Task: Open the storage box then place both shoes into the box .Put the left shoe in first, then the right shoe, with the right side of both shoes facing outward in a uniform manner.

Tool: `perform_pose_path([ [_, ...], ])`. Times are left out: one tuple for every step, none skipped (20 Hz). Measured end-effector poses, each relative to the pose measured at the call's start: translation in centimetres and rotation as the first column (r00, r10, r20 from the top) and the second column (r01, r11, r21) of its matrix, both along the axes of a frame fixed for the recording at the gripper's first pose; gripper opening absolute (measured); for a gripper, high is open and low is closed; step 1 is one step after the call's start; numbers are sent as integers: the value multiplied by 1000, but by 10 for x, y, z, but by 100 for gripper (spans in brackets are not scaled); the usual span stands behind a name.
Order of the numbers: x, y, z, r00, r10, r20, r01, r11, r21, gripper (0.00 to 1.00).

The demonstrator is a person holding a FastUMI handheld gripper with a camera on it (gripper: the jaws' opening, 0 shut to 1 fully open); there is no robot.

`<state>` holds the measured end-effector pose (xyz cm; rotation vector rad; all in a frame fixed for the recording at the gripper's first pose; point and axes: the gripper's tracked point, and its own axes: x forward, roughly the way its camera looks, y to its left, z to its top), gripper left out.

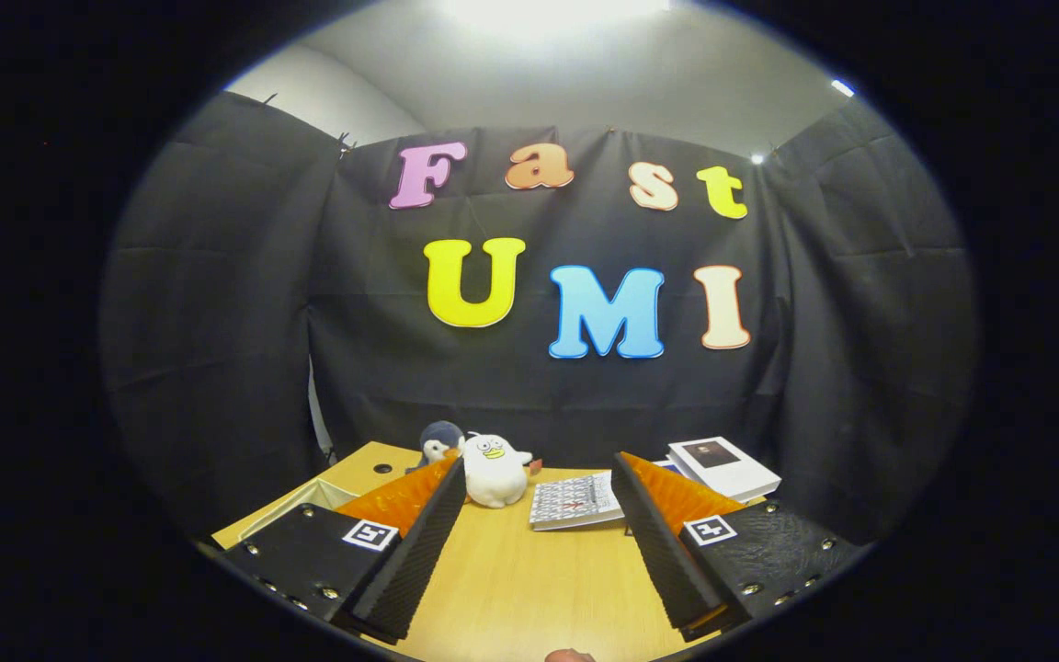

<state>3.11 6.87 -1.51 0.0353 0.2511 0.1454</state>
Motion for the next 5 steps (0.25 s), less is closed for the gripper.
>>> perform_pose_path([
  [-1,-7,2,1000,-16,12,16,1000,5,98],
  [-2,-14,2,999,-34,21,34,999,14,98],
  [-2,-20,3,999,-48,24,47,999,24,98],
  [-2,-25,1,998,-59,22,58,998,34,98],
  [-2,-30,1,997,-71,23,70,997,44,97],
])
